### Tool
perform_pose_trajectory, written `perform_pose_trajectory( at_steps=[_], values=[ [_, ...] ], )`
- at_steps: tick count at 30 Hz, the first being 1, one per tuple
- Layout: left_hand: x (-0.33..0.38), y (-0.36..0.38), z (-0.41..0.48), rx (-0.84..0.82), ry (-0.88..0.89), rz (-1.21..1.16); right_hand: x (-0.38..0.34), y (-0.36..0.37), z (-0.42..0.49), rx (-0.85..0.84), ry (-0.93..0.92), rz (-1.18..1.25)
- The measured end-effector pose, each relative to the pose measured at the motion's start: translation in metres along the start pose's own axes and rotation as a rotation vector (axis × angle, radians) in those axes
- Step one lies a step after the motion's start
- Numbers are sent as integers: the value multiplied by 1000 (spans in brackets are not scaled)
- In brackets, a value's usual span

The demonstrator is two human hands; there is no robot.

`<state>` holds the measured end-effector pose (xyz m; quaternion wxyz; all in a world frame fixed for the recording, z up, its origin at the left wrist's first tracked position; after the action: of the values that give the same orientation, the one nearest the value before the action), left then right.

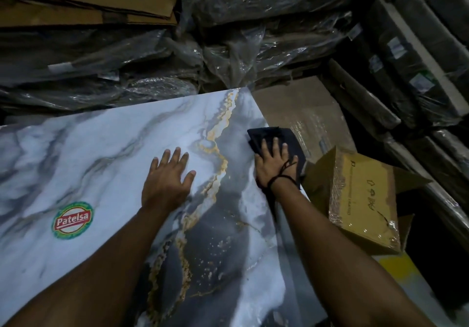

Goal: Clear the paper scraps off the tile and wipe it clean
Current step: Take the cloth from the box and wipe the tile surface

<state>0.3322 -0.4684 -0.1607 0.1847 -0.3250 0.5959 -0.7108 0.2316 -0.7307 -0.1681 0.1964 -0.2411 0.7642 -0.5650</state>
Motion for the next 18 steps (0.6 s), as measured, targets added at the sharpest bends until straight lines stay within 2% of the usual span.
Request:
perform_pose_trajectory(
  at_steps=[2, 6, 10, 14, 16, 18],
  values=[
    [-3, 2, -1, -4, -15, -5, -30, 1, -11, 15, -47, -2],
    [-5, 0, 0, 40, -20, -50, -111, 20, -74, 52, -307, -21],
    [-3, -4, -1, 78, -4, -53, -118, 25, -80, 34, -447, -53],
    [-3, -5, -2, 90, -1, -43, -52, 4, -11, 102, -222, -40],
    [-2, -6, -2, 99, 15, -28, -25, -4, 16, 55, -86, -26],
    [-1, -6, -2, 103, 24, -13, -23, -6, 25, 12, -26, -2]
  ],
)
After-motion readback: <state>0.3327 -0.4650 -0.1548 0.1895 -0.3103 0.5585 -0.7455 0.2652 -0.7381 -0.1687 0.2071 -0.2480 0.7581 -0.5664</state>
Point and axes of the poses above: each hand's wrist, its own z-axis towards the middle knuckle, its own y-axis out of the palm, x = y × z, the point moved 9 cm from there along z, towards the middle knuckle, and after that the axes turned 15 degrees about y, right-handed, at the moved point
